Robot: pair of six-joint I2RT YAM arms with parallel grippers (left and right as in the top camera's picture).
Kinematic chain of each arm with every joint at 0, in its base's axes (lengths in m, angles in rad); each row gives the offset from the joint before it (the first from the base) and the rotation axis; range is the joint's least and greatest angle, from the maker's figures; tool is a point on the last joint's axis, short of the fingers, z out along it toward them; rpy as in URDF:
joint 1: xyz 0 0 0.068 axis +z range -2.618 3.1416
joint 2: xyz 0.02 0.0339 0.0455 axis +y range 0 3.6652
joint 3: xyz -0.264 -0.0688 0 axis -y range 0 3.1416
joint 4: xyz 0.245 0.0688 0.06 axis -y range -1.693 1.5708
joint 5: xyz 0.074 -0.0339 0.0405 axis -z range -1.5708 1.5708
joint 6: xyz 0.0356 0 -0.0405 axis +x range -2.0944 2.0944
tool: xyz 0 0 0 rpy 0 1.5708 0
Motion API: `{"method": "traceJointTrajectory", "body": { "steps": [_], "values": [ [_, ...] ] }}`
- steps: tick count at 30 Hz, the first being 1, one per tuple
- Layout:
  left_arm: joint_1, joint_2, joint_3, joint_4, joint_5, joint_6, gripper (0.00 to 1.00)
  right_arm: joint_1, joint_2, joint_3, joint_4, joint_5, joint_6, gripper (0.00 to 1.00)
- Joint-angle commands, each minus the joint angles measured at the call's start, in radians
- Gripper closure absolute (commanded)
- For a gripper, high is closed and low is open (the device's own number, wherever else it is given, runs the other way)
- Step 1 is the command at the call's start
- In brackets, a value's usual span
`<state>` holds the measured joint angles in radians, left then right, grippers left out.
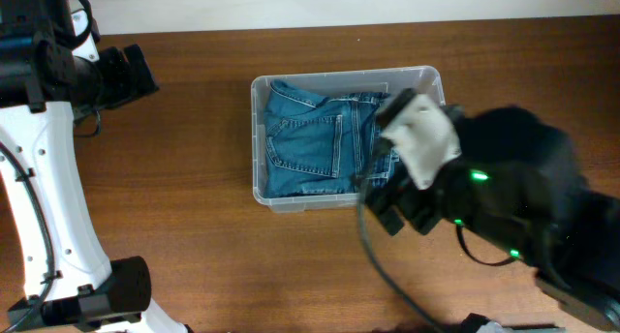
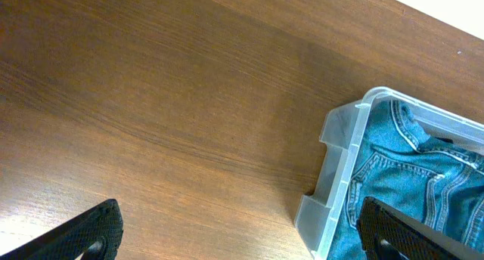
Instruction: Pack container
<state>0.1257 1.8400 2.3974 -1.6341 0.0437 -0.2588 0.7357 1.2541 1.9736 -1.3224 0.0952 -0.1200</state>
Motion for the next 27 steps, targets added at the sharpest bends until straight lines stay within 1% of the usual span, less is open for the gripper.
{"method": "traceJointTrajectory", "body": {
  "steps": [1, 3, 4, 6, 9, 12, 15, 19, 21, 24, 27],
  "values": [
    [0.002, 0.006, -0.007, 0.001, -0.007, -0.006, 0.01, -0.108, -0.153, -0.235, 0.130, -0.093, -0.015, 0.01],
    [0.002, 0.006, -0.007, 0.001, -0.007, -0.006, 0.01, -0.166, -0.270, -0.410, 0.259, -0.134, -0.015, 0.02],
    [0.002, 0.006, -0.007, 0.001, -0.007, -0.006, 0.01, -0.203, -0.358, -0.538, 0.354, -0.150, -0.015, 0.02],
    [0.002, 0.006, -0.007, 0.001, -0.007, -0.006, 0.01, -0.254, -0.491, -0.723, 0.485, -0.157, -0.015, 0.02],
    [0.002, 0.006, -0.007, 0.001, -0.007, -0.006, 0.01, -0.334, -0.684, -0.966, 0.656, -0.178, -0.014, 0.02],
    [0.002, 0.006, -0.007, 0.001, -0.007, -0.006, 0.00, -0.425, -0.870, -1.179, 0.811, -0.215, -0.014, 0.02],
    [0.002, 0.006, -0.007, 0.001, -0.007, -0.006, 0.00, -0.520, -1.022, -1.350, 0.932, -0.255, -0.014, 0.02],
    [0.002, 0.006, -0.007, 0.001, -0.007, -0.006, 0.01, -0.602, -1.138, -1.514, 1.067, -0.280, -0.014, 0.02],
    [0.002, 0.006, -0.007, 0.001, -0.007, -0.006, 0.01, -0.628, -1.174, -1.618, 1.199, -0.279, -0.014, 0.01],
    [0.002, 0.006, -0.007, 0.001, -0.007, -0.006, 0.00, -0.645, -1.188, -1.718, 1.341, -0.279, -0.002, 0.02],
    [0.002, 0.006, -0.007, 0.001, -0.007, -0.006, 0.01, -0.652, -1.196, -1.803, 1.437, -0.279, -0.003, 0.02]
  ]
}}
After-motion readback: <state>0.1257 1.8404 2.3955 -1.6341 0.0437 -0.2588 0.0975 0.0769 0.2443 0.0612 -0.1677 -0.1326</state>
